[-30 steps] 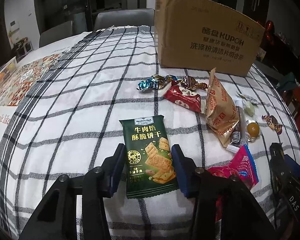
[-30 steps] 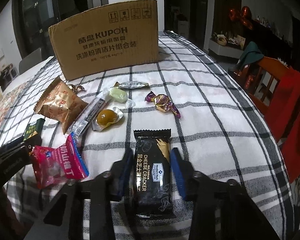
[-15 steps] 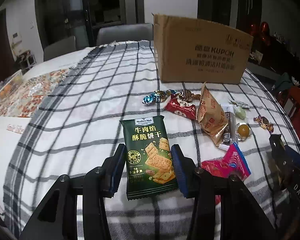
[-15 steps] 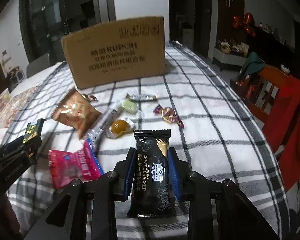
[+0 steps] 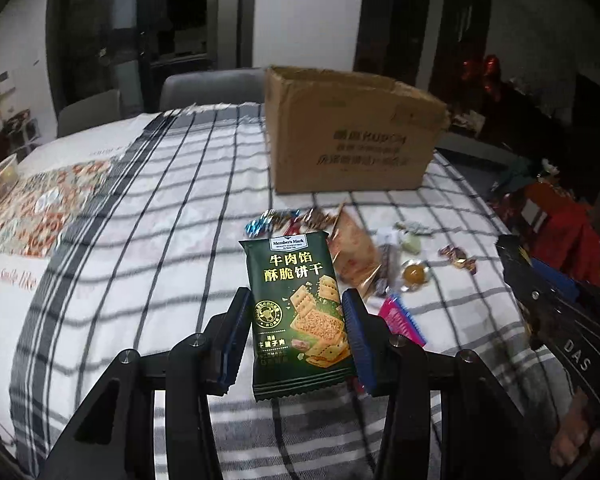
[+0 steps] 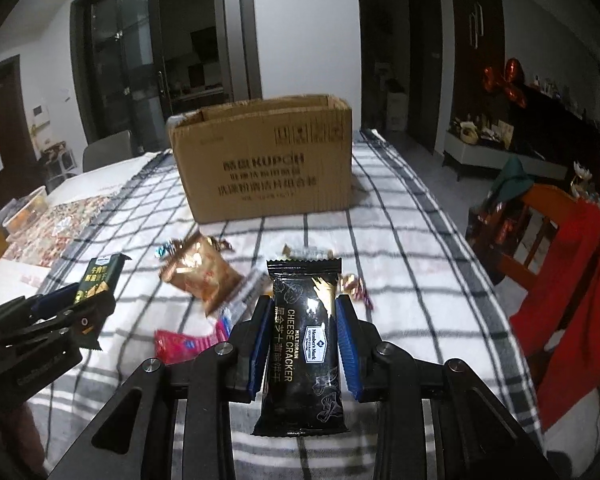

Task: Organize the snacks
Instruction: 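Carry both packets over the cardboard box and open both tools to drop them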

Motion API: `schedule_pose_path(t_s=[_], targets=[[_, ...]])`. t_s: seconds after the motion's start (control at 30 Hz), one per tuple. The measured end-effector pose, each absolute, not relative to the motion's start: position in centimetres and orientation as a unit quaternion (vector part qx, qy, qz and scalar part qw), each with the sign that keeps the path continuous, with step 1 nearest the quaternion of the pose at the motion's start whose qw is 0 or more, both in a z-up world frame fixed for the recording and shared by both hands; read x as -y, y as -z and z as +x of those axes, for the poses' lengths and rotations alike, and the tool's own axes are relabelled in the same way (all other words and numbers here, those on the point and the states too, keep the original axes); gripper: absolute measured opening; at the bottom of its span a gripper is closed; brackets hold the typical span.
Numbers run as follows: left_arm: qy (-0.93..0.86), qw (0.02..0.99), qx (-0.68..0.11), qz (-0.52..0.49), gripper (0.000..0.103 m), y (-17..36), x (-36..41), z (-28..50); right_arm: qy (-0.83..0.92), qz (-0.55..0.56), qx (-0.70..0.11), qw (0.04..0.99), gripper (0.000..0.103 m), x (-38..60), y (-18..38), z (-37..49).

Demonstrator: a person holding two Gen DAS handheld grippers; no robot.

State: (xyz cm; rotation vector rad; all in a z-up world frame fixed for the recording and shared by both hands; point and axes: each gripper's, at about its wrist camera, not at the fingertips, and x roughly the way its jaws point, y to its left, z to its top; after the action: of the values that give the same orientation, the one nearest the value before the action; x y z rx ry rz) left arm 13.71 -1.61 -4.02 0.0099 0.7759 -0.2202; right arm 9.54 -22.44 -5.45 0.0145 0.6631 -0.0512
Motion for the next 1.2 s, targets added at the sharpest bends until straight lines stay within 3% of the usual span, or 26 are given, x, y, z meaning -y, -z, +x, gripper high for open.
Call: schedule_pose_path(t_s=[0.6,1.2], targets=[[0.167,0.937,-0.298,0.068,0.045,-4.6,5.1,21.6,-0.036,0.026,-0.276,0.96,0.033,24.3,-1.4,18.7],[0.206,0.922,-0.32,0.075,0.045,-8.4,8.4,33.7,-0.074,-0.005,-0.288,0.955,0.033,25.3,-5.7,31.2]])
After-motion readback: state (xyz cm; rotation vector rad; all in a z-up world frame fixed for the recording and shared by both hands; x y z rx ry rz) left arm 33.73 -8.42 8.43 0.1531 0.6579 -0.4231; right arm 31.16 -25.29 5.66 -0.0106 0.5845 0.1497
